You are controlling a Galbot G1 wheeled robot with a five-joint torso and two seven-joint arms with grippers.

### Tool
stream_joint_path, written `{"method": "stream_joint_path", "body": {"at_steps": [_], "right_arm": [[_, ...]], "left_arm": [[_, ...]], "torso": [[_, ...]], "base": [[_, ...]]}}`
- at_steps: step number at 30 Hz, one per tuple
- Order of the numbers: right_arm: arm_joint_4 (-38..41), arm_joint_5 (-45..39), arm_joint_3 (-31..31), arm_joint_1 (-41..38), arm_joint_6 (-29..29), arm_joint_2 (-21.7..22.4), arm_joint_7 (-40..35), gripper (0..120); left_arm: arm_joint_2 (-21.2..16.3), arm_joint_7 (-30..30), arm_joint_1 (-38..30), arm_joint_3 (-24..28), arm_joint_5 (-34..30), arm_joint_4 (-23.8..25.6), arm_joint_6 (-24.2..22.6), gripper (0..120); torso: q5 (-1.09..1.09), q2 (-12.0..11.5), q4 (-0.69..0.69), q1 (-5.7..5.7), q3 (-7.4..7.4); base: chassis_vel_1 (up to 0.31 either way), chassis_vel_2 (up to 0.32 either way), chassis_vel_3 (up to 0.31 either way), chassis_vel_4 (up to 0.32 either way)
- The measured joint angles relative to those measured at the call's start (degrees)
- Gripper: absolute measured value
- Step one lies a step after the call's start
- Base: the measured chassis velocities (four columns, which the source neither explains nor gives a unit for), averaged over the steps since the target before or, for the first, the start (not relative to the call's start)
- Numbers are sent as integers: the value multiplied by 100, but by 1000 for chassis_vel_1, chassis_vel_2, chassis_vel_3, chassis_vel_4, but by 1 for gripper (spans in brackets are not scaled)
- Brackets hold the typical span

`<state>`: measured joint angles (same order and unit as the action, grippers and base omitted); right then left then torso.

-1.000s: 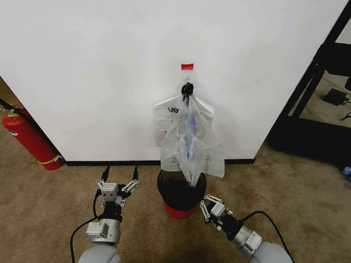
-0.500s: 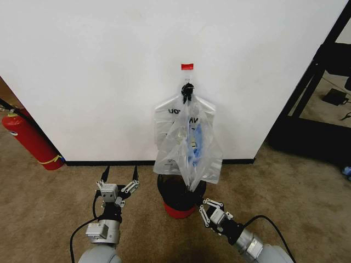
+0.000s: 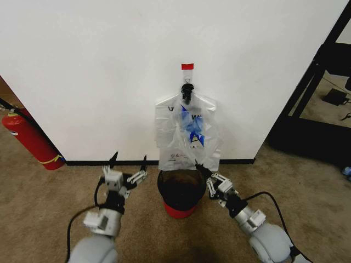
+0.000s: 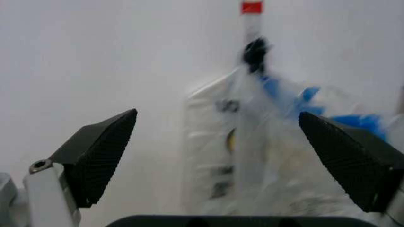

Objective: Pick up the garbage bag from the wall and place it over the trash bin.

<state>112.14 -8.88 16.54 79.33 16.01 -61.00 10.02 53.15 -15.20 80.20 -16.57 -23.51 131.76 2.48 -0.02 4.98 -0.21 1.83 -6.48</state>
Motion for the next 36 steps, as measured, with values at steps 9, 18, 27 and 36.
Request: {"method": "stream_joint_path", "body": {"at_steps": [9, 18, 27, 36], "right_arm": [[-163, 173, -78, -234, -129, -45, -172, 0], [-315, 309, -102, -463, -243, 72, -234, 0], [-235, 349, -19, -294, -214, 195, -226, 0], [-225, 344, 2, -278, -210, 252, -218, 0]], "left_arm": [[-1043, -321, -1436, 834, -1703, 416, -881, 100], [-1139, -943, -6242, 4059, -3839, -543, -2338, 98], [-689, -1064, -7944, 5291, -4677, -1659, -3450, 96], [-257, -1135, -8104, 5527, -5256, -2131, -3760, 68]], "torso": [[3, 0, 5, 0, 0], [2, -1, 1, 1, -1], [4, -1, 3, 0, 0], [3, 0, 3, 0, 0]], "base": [[0, 0, 0, 0], [0, 0, 0, 0], [0, 0, 0, 0], [0, 0, 0, 0]]}}
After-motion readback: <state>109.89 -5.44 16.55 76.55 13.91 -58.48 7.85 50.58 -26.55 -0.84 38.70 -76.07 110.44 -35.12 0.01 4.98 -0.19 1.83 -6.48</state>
